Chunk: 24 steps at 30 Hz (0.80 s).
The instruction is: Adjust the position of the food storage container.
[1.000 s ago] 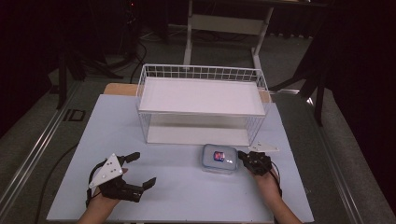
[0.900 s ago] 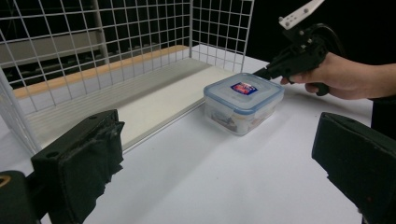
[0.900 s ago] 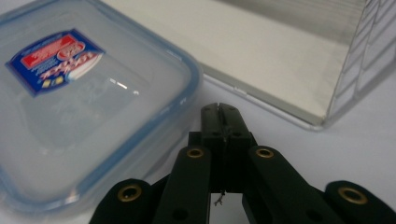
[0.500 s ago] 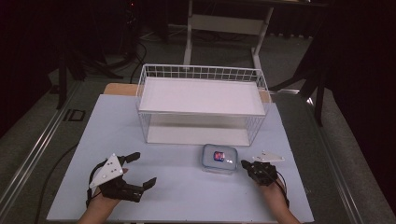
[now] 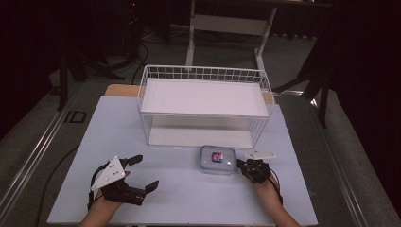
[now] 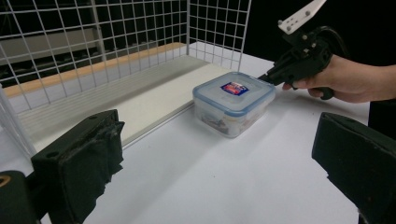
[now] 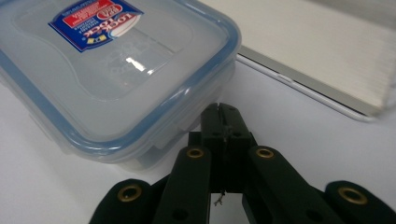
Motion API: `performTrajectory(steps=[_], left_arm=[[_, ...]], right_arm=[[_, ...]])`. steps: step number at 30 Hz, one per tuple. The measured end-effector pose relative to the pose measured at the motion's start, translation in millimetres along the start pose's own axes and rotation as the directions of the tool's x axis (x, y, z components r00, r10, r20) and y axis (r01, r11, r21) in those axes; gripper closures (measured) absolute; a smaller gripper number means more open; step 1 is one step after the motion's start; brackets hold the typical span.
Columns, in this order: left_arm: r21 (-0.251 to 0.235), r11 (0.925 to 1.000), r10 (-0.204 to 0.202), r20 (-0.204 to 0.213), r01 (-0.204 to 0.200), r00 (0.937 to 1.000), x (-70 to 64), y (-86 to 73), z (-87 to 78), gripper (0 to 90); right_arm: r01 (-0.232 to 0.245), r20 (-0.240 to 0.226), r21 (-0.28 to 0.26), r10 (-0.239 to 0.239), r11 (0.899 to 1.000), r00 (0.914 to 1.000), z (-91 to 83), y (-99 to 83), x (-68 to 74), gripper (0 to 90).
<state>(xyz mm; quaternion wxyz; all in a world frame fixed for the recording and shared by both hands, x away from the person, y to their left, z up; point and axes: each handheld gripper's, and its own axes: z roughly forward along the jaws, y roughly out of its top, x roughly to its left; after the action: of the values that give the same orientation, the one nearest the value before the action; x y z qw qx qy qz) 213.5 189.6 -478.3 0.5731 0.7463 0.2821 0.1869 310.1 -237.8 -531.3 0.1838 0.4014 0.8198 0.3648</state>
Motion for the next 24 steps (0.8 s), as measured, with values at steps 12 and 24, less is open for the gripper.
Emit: performTrajectory(steps=[12, 24], left_arm=[[0.007, 0.9999, -0.008, -0.001, 0.008, 1.0, -0.8, -0.9, 0.6, 2.8], [0.019, 0.9998, -0.012, 0.0, 0.012, 0.9999, -1.0, -1.7, 1.3, 2.8]], right_arm=[[0.004, -0.045, -0.013, -0.005, 1.0, 0.999, 17.2, 12.6, 15.1, 90.0], [0.02, -0.064, -0.016, -0.021, 1.0, 0.9977, 31.7, 23.6, 28.9, 90.0]])
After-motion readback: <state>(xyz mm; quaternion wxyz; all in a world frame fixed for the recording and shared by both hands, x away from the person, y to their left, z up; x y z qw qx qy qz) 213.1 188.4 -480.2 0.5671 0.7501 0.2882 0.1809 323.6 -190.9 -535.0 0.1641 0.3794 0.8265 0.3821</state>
